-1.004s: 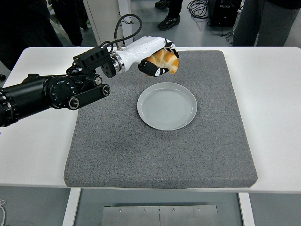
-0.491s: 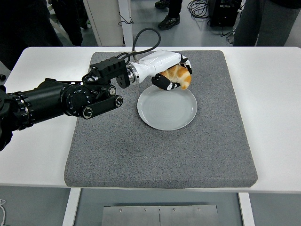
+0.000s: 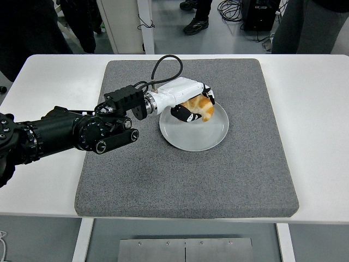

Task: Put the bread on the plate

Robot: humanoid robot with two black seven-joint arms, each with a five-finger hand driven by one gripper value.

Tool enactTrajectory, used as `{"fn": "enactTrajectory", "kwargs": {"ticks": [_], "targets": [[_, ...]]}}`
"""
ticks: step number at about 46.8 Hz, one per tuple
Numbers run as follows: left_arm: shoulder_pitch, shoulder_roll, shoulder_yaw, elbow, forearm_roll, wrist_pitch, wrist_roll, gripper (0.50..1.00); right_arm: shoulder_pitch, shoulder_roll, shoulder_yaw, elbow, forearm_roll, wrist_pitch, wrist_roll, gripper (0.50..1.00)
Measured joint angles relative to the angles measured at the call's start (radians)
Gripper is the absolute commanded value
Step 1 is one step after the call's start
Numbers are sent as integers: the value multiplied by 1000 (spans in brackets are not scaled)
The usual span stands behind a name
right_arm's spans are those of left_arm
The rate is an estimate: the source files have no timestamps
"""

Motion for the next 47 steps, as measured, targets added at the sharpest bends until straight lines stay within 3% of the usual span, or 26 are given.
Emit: {"fn": "enactTrajectory", "kwargs": {"ticks": [47], "targets": [[76,-8,-11,15,-11,11,-1,500,-1,0,0,0,0,0,0,1000]]}}
